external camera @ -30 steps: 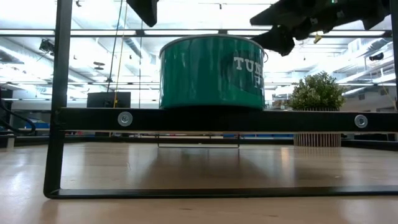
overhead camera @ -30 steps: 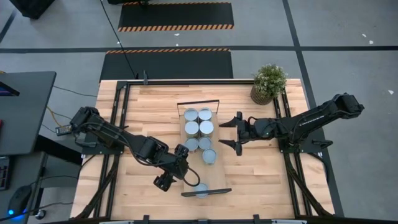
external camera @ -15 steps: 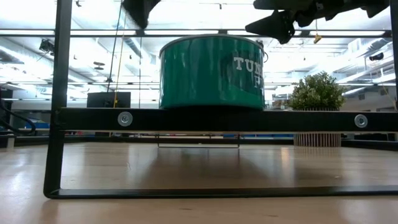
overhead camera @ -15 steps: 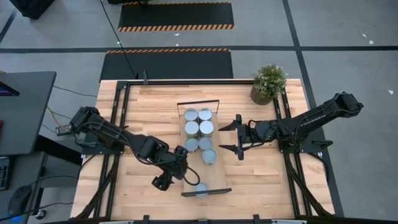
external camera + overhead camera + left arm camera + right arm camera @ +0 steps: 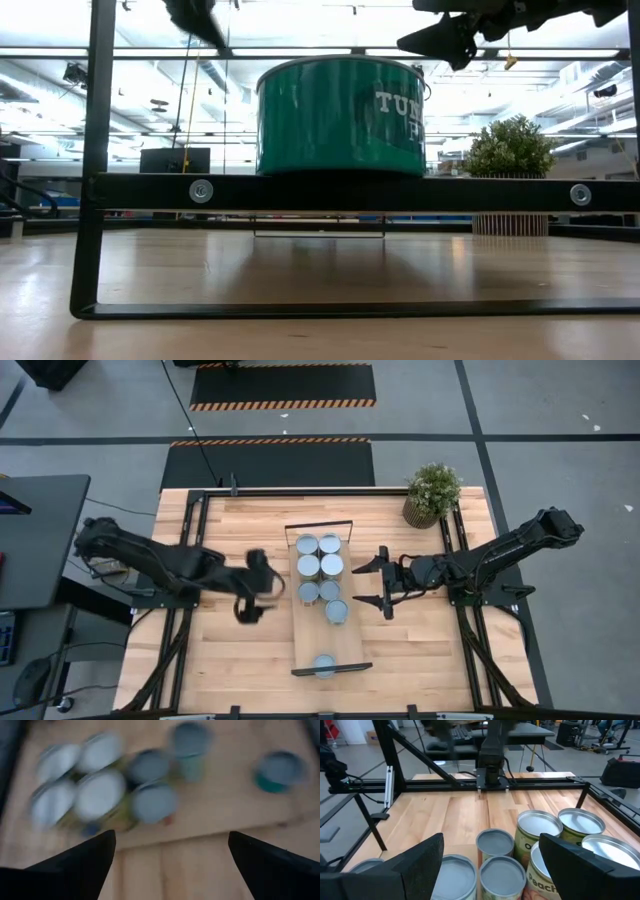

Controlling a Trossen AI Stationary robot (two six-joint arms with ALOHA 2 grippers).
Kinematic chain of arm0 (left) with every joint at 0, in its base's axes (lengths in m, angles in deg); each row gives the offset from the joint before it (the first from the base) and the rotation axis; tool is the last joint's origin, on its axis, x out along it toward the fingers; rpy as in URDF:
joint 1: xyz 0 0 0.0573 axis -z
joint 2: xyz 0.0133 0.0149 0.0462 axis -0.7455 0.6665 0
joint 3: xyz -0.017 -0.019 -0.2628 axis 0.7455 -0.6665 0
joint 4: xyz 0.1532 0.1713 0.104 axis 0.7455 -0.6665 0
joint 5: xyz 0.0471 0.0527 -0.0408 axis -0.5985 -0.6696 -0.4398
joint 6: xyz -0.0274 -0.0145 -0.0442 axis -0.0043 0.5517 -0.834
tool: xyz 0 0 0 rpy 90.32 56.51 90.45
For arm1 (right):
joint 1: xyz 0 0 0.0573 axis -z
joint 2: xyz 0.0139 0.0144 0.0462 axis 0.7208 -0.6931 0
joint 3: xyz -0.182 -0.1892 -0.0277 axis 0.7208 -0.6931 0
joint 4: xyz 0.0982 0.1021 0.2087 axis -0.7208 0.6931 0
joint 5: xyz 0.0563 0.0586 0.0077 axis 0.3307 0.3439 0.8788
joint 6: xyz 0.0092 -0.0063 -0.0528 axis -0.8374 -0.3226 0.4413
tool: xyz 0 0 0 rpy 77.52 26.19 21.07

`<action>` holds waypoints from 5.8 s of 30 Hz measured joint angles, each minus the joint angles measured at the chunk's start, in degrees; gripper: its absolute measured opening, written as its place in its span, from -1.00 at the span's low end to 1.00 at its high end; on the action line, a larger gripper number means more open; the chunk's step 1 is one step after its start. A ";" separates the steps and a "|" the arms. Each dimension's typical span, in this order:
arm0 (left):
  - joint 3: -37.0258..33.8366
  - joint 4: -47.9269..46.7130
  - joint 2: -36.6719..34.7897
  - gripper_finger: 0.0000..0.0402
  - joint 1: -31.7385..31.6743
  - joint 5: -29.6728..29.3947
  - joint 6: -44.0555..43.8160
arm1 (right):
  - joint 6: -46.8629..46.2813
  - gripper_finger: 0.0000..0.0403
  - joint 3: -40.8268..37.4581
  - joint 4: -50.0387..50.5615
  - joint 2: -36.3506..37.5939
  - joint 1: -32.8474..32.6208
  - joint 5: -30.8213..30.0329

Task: Pick and place cans onto a shelf
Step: Put the canned tuna on the shelf

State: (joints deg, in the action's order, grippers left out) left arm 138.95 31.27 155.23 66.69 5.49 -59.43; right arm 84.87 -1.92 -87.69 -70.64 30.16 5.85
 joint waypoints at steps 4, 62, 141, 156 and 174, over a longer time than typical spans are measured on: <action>-3.38 -0.71 -4.94 0.96 -2.23 -4.03 -11.33 | -0.20 0.66 0.06 0.01 0.00 -0.61 -1.36; 5.50 25.91 6.64 0.80 26.27 -7.15 -57.14 | 16.78 0.65 -5.09 17.21 17.85 -6.83 -14.11; -4.56 28.27 14.94 0.80 -2.44 13.01 28.50 | -11.02 0.62 3.39 6.75 -0.57 -2.78 -11.47; -4.58 20.87 13.74 0.69 2.54 10.83 27.38 | -8.84 0.61 21.98 8.36 -17.44 -14.93 -18.58; -4.56 18.01 12.80 0.46 5.22 10.98 14.30 | -10.28 0.61 41.94 13.70 -35.37 -26.88 -22.98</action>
State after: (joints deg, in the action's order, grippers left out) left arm 134.39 49.29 168.03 71.91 16.47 -45.13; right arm 74.59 40.02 -73.98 -106.01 3.29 -17.13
